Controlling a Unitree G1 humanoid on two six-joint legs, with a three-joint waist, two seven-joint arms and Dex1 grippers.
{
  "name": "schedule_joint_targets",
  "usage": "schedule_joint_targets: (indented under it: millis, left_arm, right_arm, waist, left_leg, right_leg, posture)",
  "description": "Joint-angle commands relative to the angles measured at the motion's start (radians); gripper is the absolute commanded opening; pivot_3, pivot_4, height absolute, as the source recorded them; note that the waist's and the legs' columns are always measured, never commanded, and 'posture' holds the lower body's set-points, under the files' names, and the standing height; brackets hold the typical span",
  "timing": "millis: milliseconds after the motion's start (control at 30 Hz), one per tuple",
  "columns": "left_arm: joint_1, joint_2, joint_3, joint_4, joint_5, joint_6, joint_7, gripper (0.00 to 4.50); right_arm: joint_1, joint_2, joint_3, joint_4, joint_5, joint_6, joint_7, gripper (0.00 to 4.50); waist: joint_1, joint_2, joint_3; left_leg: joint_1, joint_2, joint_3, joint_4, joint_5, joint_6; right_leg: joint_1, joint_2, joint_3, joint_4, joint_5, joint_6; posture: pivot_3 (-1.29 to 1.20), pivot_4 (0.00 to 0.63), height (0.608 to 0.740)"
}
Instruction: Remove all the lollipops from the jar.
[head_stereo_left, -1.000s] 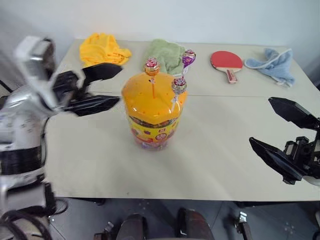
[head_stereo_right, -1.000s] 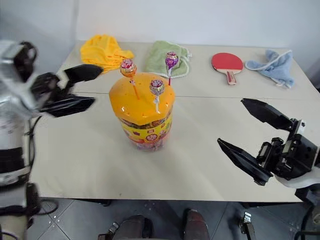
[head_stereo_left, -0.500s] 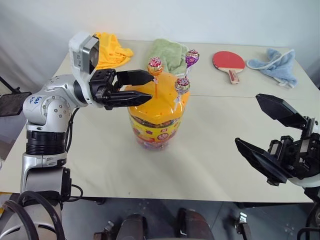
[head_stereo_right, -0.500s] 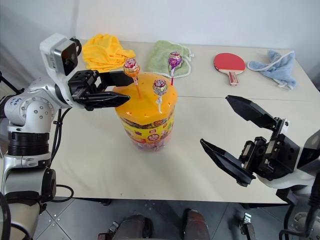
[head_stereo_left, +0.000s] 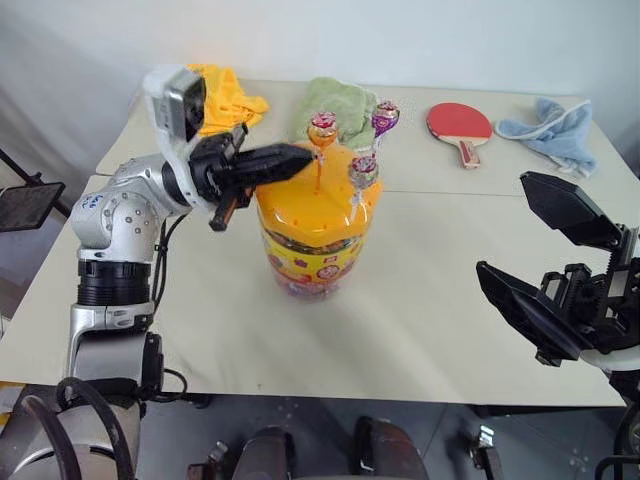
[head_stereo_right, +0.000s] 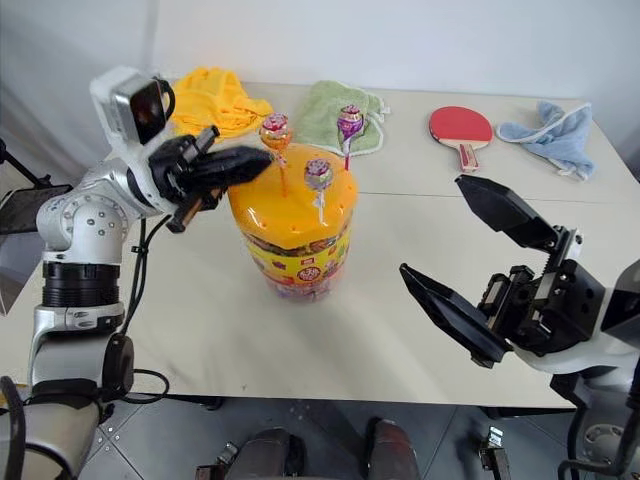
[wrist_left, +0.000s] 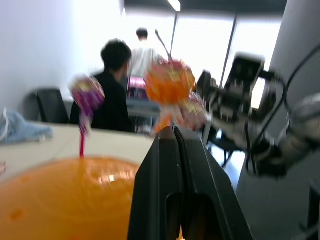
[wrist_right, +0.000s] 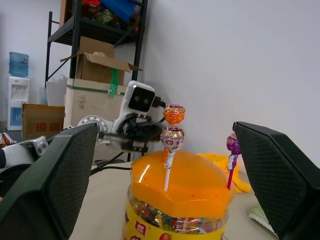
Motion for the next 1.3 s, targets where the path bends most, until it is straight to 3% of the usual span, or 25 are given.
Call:
schedule_joint_targets:
  millis: [33, 133, 200, 367, 467, 600, 1300]
  left_arm:
    - [-0.049, 0.006, 0.114, 0.006, -0.111, 0.067, 0.06, 0.02]
    - [-0.051, 0.027, 0.183, 0.025, -0.126, 0.074, 0.129, 0.02]
    - [-0.001, 0.093, 0.202, 0.012, -0.09, 0.062, 0.124, 0.02]
    - [0.161, 0.19, 0.107, -0.093, 0.055, -0.042, 0.071, 0.02]
    - [0.208, 0.19, 0.07, -0.151, 0.065, -0.057, 0.045, 0.6]
    - [0.198, 0.13, 0.008, -0.206, 0.081, -0.127, 0.006, 1.76]
    - [0.055, 0.0, -0.111, -0.114, 0.163, -0.165, 0.011, 1.76]
  right_arm:
    - [-0.009, -0.005, 0.009, -0.01, 0.014, -0.008, 0.012, 4.5]
    - [-0.027, -0.014, 0.019, 0.01, 0.013, -0.003, 0.029, 4.5]
    - [-0.04, -0.025, 0.023, 0.038, 0.021, 0.007, 0.049, 4.5]
    - [-0.064, -0.043, 0.025, 0.105, 0.018, 0.022, 0.101, 4.5]
    - [-0.068, -0.054, 0.019, 0.131, 0.008, 0.028, 0.136, 4.5]
    - [-0.054, -0.061, 0.005, 0.132, 0.001, 0.033, 0.154, 4.5]
    - [-0.018, -0.041, -0.007, 0.082, -0.026, 0.022, 0.114, 4.5]
  waist:
    - [-0.001, 0.0, 0.0]
    - [-0.004, 0.0, 0.0]
    - [-0.008, 0.0, 0.0]
    - [-0.003, 0.0, 0.0]
    - [0.008, -0.001, 0.0]
    - [0.017, -0.001, 0.001]
    - [0.021, -0.001, 0.001]
  left_leg:
    - [0.0, 0.0, 0.0, 0.0, 0.0, 0.0]
    - [0.001, 0.0, -0.001, -0.001, 0.0, 0.0]
    - [0.001, 0.0, -0.001, -0.001, 0.0, 0.0]
    - [0.002, 0.0, 0.0, -0.002, 0.0, 0.0]
    - [0.001, -0.001, -0.002, -0.001, 0.0, 0.0]
    - [-0.004, -0.001, -0.004, 0.004, -0.001, 0.001]
    - [-0.003, -0.001, -0.003, 0.005, -0.001, 0.001]
  right_leg:
    - [0.0, 0.0, 0.0, 0.0, 0.0, 0.0]
    - [0.0, 0.0, 0.0, 0.001, 0.0, 0.0]
    - [0.0, 0.0, 0.0, 0.002, 0.0, 0.0]
    - [0.0, 0.0, 0.0, 0.002, 0.0, 0.0]
    - [0.001, 0.0, 0.0, 0.001, 0.0, 0.0]
    - [0.0, 0.0, 0.0, 0.0, 0.0, 0.0]
    - [0.001, 0.0, 0.0, 0.0, 0.0, 0.0]
  posture:
    - [0.0, 0.15, 0.74]
    - [0.0, 0.15, 0.74]
    - [0.0, 0.15, 0.74]
    - [0.0, 0.15, 0.74]
    - [0.0, 0.15, 0.74]
    - [0.0, 0.15, 0.74]
    - [0.0, 0.15, 0.74]
